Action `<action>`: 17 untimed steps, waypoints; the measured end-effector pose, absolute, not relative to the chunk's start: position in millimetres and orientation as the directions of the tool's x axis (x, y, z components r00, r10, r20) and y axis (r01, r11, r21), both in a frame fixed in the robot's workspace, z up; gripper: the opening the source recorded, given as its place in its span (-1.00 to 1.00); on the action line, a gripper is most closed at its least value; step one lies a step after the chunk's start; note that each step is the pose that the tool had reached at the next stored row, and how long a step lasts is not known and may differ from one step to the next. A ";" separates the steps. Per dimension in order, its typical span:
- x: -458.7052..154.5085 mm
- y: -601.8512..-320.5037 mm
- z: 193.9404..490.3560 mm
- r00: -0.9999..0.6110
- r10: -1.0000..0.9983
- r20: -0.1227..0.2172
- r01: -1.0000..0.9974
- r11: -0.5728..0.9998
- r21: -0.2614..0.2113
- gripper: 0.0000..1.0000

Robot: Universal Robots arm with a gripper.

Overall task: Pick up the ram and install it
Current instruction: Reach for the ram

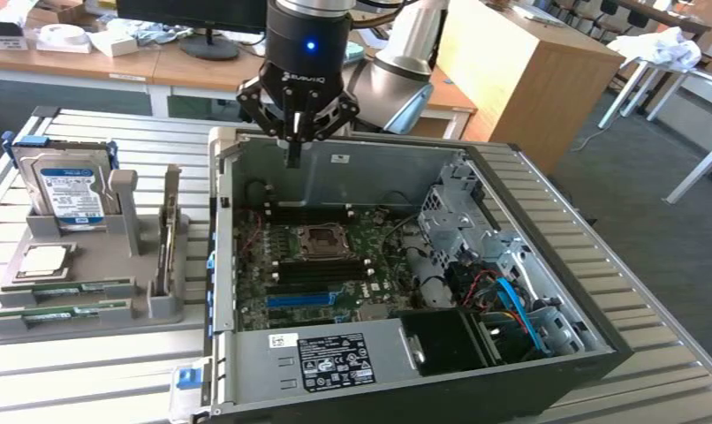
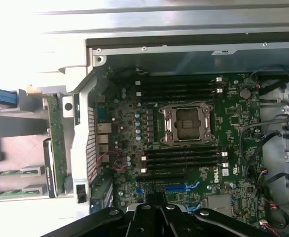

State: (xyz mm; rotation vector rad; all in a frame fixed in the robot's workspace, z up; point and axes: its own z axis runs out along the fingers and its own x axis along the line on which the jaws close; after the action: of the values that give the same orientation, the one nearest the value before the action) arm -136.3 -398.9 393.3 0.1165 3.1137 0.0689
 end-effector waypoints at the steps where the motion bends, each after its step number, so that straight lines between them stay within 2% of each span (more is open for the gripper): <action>1: -137.5 -398.9 393.3 -0.997 0.075 -0.023 0.074 0.996 0.045 -0.80; 17: -157.8 -398.9 393.3 -0.997 0.075 -0.023 0.074 0.996 0.045 -0.80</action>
State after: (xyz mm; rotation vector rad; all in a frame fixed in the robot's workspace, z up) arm -157.8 -398.9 393.3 0.1167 3.1136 0.0689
